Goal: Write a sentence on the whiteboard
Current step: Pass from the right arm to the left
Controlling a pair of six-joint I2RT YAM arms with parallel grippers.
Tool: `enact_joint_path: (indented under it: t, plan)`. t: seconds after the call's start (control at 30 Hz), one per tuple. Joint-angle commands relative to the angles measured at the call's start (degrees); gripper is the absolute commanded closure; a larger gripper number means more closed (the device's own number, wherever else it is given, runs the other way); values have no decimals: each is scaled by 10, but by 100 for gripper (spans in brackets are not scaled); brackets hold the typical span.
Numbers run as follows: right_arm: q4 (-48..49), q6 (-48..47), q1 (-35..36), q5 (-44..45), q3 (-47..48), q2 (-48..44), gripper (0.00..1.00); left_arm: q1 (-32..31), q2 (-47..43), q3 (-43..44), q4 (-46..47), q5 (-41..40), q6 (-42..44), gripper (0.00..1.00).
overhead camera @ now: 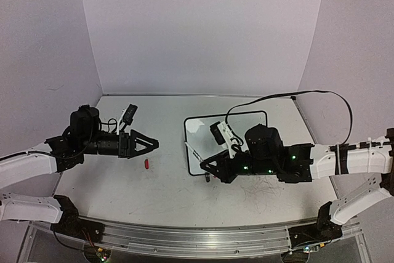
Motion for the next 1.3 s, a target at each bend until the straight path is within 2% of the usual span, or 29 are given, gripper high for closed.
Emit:
enact_joint_path:
  t: [0.0, 0.23, 0.67, 0.8, 1.27]
  plan:
    - [12, -30, 4, -55, 13, 5, 100, -48, 17, 17, 59, 55, 10, 11]
    - [38, -42, 10, -89, 14, 24, 100, -114, 92, 54, 62, 23, 15, 11]
    - [57, -72, 15, -155, -4, 25, 100, -147, 164, 87, 86, 46, 11, 14]
    - [60, -79, 16, -167, -3, 28, 100, -165, 191, 104, 93, 47, 12, 22]
    - [51, -104, 15, -184, -16, 25, 100, -167, 200, 108, 99, 50, 10, 62]
